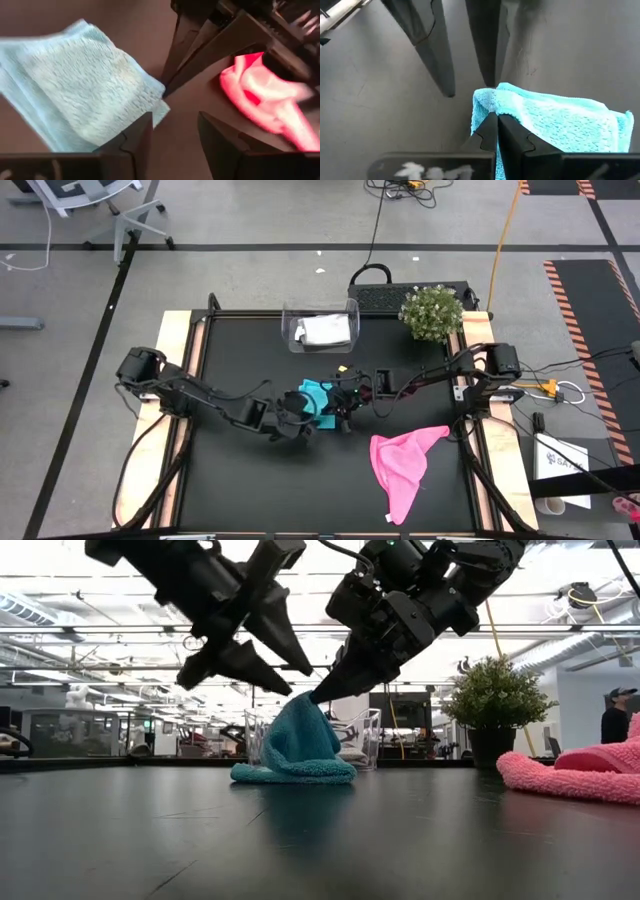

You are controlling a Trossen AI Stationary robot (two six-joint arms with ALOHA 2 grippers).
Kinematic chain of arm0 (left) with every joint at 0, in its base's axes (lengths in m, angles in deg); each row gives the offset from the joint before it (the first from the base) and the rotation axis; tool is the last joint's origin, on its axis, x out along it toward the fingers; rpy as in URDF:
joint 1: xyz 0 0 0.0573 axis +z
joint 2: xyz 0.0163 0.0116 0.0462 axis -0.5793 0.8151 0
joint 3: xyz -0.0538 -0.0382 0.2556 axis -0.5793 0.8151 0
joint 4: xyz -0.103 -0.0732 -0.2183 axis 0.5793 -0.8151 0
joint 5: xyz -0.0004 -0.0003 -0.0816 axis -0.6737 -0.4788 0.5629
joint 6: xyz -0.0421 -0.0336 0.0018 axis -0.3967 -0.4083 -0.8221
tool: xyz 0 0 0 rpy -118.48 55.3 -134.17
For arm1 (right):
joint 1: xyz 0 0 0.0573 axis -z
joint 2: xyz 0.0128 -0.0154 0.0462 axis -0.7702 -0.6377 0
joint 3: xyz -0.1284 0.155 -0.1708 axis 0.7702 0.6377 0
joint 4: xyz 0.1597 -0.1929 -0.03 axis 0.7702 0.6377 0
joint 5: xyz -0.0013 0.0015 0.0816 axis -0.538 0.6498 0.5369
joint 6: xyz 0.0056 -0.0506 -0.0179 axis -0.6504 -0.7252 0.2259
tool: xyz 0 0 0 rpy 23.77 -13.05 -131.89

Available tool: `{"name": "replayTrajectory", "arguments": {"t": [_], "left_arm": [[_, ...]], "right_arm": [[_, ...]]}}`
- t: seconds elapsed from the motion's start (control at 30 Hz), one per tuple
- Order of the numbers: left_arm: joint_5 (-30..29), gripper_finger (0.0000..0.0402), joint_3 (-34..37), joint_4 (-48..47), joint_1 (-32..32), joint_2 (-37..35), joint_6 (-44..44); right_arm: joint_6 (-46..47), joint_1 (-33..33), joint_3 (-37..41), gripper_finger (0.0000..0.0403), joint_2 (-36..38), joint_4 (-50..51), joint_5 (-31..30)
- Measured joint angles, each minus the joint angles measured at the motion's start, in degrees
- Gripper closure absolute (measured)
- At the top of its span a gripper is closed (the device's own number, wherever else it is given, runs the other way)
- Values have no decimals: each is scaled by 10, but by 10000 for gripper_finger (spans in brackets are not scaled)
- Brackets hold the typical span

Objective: Fold microfiber towels
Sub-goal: Fold the light blue microfiber cloth

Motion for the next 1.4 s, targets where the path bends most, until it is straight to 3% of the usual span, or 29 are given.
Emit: {"name": "replayTrajectory", "arguments": {"t": [0.6, 0.93, 1.1, 1.4], "left_arm": [[40, 257, -24, -41, 16, 15, 190], [40, 211, -24, -46, 30, 15, 262], [30, 198, -26, -54, 24, 18, 273], [-15, 205, -97, -153, 1, 16, 308]], "right_arm": [[27, 0, 0, 403, 0, -13, 0], [35, 0, 0, 403, 0, -14, 0], [35, 0, 0, 403, 0, -13, 0], [35, 0, 0, 403, 0, -13, 0]]}}
